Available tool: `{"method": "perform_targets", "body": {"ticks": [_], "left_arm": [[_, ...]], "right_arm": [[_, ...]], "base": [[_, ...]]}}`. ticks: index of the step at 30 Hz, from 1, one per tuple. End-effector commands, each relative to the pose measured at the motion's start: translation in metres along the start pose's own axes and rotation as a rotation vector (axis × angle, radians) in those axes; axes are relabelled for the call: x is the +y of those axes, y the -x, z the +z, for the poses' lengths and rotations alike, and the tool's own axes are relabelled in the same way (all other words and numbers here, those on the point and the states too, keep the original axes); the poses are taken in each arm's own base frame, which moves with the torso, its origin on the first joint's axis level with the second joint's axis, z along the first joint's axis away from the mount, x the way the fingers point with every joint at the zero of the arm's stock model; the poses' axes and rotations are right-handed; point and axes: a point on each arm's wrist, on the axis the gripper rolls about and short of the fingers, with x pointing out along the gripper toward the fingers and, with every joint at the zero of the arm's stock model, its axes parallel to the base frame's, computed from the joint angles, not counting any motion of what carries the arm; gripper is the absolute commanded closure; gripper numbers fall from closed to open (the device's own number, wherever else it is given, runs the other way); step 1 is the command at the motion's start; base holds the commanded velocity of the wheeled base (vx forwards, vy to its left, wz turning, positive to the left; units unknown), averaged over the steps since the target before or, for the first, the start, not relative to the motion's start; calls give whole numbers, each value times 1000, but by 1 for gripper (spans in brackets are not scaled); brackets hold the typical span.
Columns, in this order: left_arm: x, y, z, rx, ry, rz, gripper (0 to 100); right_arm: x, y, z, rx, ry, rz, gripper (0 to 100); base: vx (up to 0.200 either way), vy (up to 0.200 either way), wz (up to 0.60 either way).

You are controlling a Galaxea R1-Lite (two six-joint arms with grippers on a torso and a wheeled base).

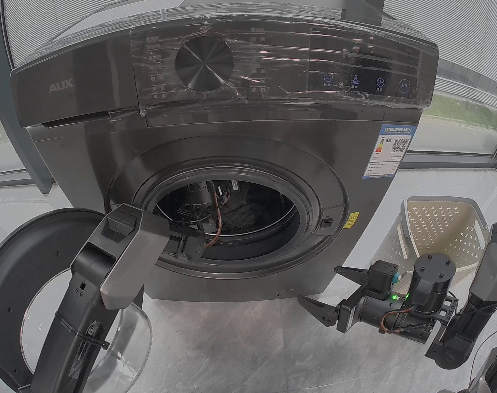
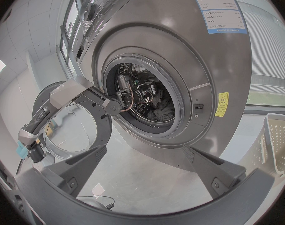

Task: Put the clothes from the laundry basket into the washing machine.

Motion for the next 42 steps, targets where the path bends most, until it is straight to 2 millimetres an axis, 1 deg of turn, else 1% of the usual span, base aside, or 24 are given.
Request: {"method": "perform_targets", "body": {"ticks": [1, 6, 7, 13, 14, 15, 16, 17, 19, 21, 25, 29, 30, 32, 35, 36, 37, 39, 41, 42], "left_arm": [[6, -8, -3, -37, 9, 25, 100], [6, -7, -12, -24, 5, 25, 100], [6, -7, -13, -23, 6, 23, 0], [-1, -5, -12, -22, 20, 11, 0], [-8, -3, -12, -22, 24, -1, 0], [-10, -3, -9, -27, 27, -6, 0], [-12, -1, -10, -18, 25, -8, 0], [-15, 3, -12, -4, 22, -15, 0], [-22, 9, -8, 11, 20, -29, 0], [-25, 20, -8, 50, 8, -38, 0], [-33, 56, -2, 147, -27, -68, 0], [-39, 100, 9, 208, -50, -121, 0], [-41, 109, 11, 215, -53, -133, 0], [-44, 135, 19, 229, -56, -167, 0], [-45, 163, 30, 242, -58, -199, 0], [-45, 168, 32, 244, -58, -205, 0], [-44, 181, 38, 245, -57, -217, 0], [-41, 202, 44, 254, -59, -238, 0], [-40, 216, 47, 260, -58, -255, 0], [-36, 230, 51, 258, -54, -265, 0]], "right_arm": [[0, 0, 0, 1, 0, 1, 0], [0, 0, 0, 1, 0, 0, 0], [0, 0, 0, 1, 0, 0, 0], [0, 0, -1, 2, -1, 0, 0], [0, 0, 0, 2, -1, 0, 0], [0, 0, -1, 4, -1, -1, 0], [0, 0, 0, 2, -1, 0, 0], [0, 1, -1, 4, -1, -1, 0], [-1, 2, -2, 8, -1, -3, 0], [-1, 2, -2, 9, -3, -4, 0], [-2, 4, -1, 10, -3, -9, 0], [-10, 8, 1, 2, -10, -23, 0], [-12, 9, 3, -6, -10, -25, 0], [-16, 14, 10, -34, -11, -24, 0], [-18, 25, 16, -56, -9, -11, 0], [-18, 27, 18, -62, -10, -7, 0], [-17, 32, 19, -65, -8, 6, 0], [-15, 38, 18, -59, -8, 9, 0], [-15, 40, 16, -50, -8, 8, 0], [-15, 42, 14, -41, -8, 5, 0]], "base": [[0, 0, 0], [0, 0, 0], [0, 0, 0], [0, 0, 0], [0, 0, 0], [0, 0, 0], [0, 0, 0], [0, 0, 0], [0, 0, 0], [0, 0, 0], [0, 0, 0], [0, 0, 0], [0, 0, 0], [0, 0, 0], [0, 0, 0], [0, 0, 0], [0, 0, 0], [0, 0, 0], [0, 0, 0], [0, 0, 0]]}}
